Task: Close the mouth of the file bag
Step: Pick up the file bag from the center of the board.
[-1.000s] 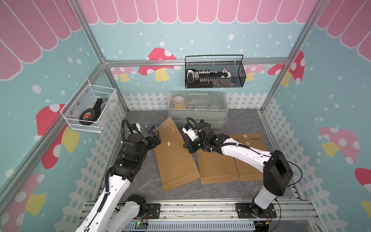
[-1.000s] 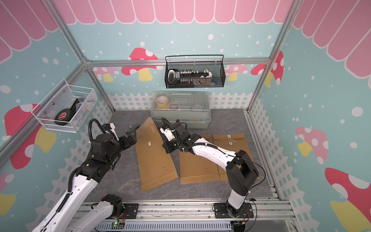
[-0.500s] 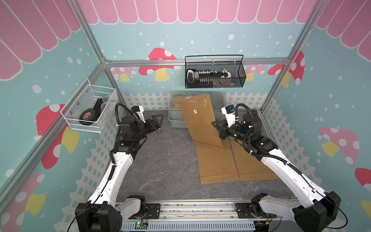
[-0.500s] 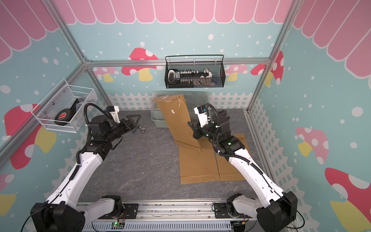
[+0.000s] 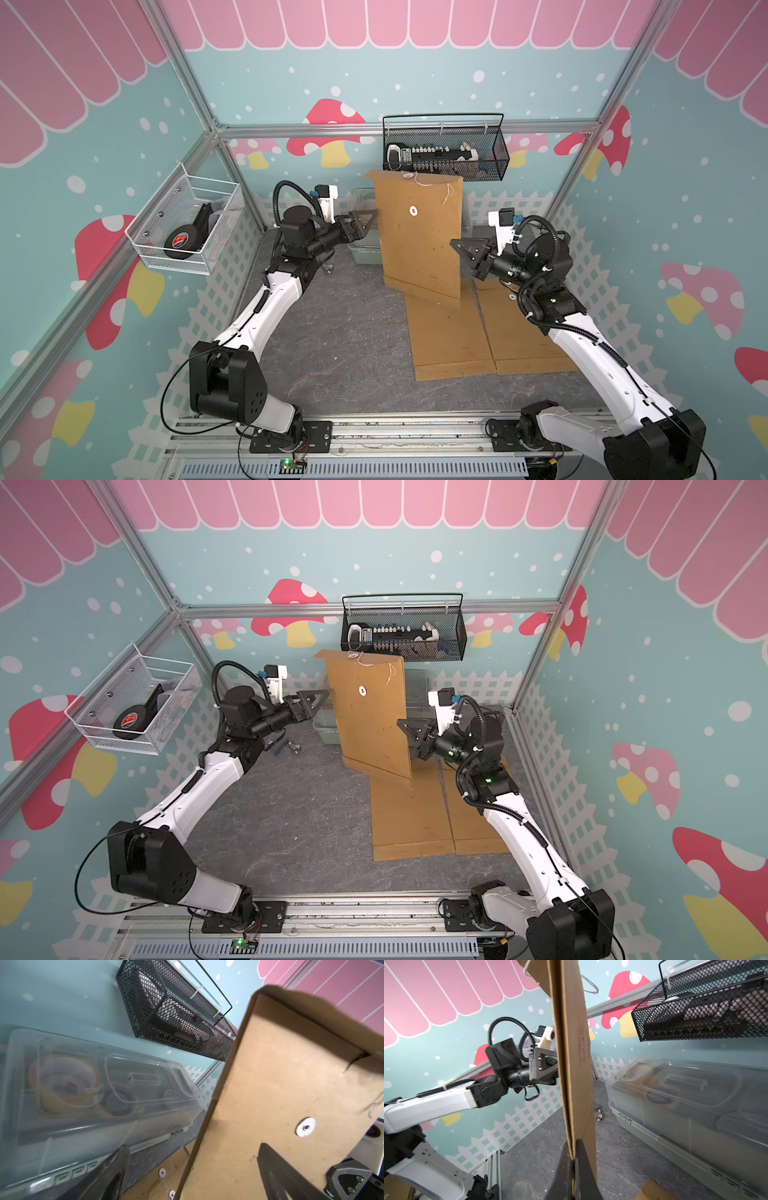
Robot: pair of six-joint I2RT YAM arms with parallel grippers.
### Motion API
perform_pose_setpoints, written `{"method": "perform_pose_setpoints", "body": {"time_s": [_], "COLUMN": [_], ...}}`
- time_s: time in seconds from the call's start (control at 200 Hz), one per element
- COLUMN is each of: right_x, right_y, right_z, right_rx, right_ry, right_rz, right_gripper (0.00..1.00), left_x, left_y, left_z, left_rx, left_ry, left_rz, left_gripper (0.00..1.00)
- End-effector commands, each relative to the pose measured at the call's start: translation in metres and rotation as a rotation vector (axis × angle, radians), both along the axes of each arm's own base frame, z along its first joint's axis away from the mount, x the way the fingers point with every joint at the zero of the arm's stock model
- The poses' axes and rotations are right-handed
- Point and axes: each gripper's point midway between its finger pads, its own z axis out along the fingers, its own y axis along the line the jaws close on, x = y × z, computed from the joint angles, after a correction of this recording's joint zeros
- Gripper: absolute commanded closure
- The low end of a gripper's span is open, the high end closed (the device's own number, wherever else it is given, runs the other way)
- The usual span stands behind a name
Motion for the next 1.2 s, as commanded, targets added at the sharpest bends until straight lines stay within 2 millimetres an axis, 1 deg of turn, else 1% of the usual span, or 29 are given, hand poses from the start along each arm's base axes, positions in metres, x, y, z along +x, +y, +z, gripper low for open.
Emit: {"method": "perform_pose_setpoints", "body": {"time_s": [0.0,0.055,0.155,0.21,0.265,0.335,0.41,0.46,0.56,0.595,0.685,0.72,0.81,0.881,0.956,1.001,1.091,1.196], "right_x": [-0.023,-0.023,-0.022,-0.021,-0.019,-0.018,-0.016,-0.014,-0.012,-0.011,-0.007,-0.004,0.006,0.012,0.018,0.020,0.021,0.022], "right_y": [0.000,-0.001,-0.004,-0.005,-0.005,-0.006,-0.007,-0.009,-0.010,-0.010,-0.011,-0.012,-0.014,-0.018,-0.028,-0.036,-0.050,-0.059], "right_z": [0.033,0.032,0.031,0.028,0.025,0.024,0.023,0.022,0.020,0.019,0.015,0.012,0.001,-0.007,-0.014,-0.019,-0.020,-0.011], "right_rx": [0.082,0.088,0.101,0.106,0.107,0.108,0.107,0.107,0.112,0.112,0.115,0.115,0.095,0.064,0.030,0.008,-0.015,-0.027], "right_ry": [-0.083,-0.077,-0.064,-0.051,-0.041,-0.038,-0.034,-0.030,-0.019,-0.016,0.003,0.019,0.075,0.122,0.149,0.170,0.187,0.189], "right_rz": [0.090,0.097,0.098,0.101,0.101,0.103,0.098,0.094,0.092,0.089,0.078,0.072,0.034,-0.010,-0.095,-0.151,-0.225,-0.274], "right_gripper": [1.00,1.00,1.00,1.00,1.00,1.00,1.00,1.00,1.00,1.00,1.00,1.00,1.00,0.85,0.73,0.69,0.59,0.48], "left_x": [-0.016,-0.019,-0.022,-0.027,-0.034,-0.042,-0.049,-0.050,-0.054,-0.055,-0.058,-0.060,-0.064,-0.066,-0.069,-0.071,-0.077,-0.085], "left_y": [-0.029,-0.034,-0.033,-0.037,-0.043,-0.049,-0.053,-0.052,-0.049,-0.048,-0.046,-0.046,-0.046,-0.043,-0.040,-0.038,-0.035,-0.036], "left_z": [0.037,0.041,0.055,0.063,0.070,0.073,0.072,0.070,0.069,0.070,0.074,0.076,0.078,0.076,0.069,0.065,0.055,0.049], "left_rx": [-0.004,-0.003,-0.040,-0.054,-0.068,-0.075,-0.064,-0.056,-0.038,-0.035,-0.034,-0.035,-0.032,-0.012,0.033,0.064,0.128,0.157], "left_ry": [-0.131,-0.154,-0.200,-0.221,-0.238,-0.250,-0.250,-0.253,-0.275,-0.286,-0.305,-0.315,-0.337,-0.353,-0.371,-0.389,-0.405,-0.415], "left_rz": [-0.132,-0.157,-0.189,-0.232,-0.283,-0.335,-0.372,-0.367,-0.353,-0.348,-0.352,-0.355,-0.358,-0.342,-0.320,-0.304,-0.292,-0.323], "left_gripper": [0.06,0.06,0.08,0.11,0.16,0.29,0.43,0.54,0.70,0.76,0.94,1.00,1.00,1.00,1.00,1.00,1.00,1.00]}}
